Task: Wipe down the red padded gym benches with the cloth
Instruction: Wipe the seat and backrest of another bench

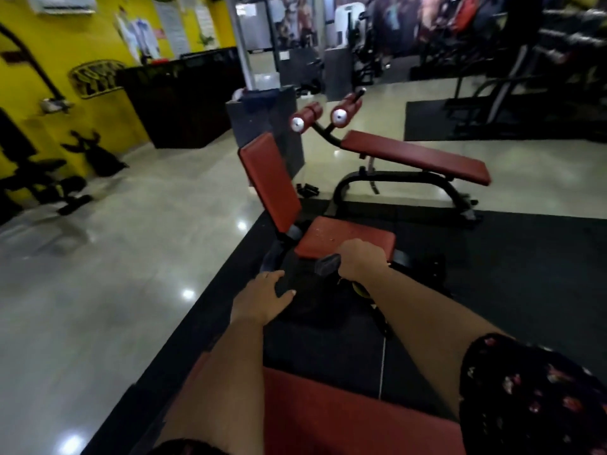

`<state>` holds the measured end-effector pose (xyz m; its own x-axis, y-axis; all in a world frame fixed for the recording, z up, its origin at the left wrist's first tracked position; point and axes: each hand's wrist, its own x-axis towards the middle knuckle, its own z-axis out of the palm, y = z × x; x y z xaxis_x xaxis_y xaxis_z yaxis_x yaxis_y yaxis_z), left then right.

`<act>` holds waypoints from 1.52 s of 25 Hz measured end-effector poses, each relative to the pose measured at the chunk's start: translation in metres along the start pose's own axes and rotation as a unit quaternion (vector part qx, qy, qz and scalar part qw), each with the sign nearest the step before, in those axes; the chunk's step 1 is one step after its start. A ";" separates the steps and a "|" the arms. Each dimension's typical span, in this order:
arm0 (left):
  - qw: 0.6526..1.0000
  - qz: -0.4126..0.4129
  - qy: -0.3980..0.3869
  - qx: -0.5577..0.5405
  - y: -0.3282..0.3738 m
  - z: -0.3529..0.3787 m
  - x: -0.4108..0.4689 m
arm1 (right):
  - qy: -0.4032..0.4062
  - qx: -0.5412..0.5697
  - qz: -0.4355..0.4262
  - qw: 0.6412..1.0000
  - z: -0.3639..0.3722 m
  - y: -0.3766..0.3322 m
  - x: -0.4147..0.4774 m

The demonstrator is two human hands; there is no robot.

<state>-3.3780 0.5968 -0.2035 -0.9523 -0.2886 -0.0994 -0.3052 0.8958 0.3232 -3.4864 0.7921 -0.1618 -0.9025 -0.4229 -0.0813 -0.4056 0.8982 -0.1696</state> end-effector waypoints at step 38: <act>0.743 0.629 -0.171 0.155 0.494 0.184 -0.291 | 0.097 0.090 0.649 0.749 0.011 0.316 -0.614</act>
<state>-3.2524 1.1849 -0.1878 -0.4145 0.8971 -0.1531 0.8904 0.4346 0.1357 -3.0584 1.3345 -0.1757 -0.5303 0.8340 -0.1523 0.8427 0.4989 -0.2022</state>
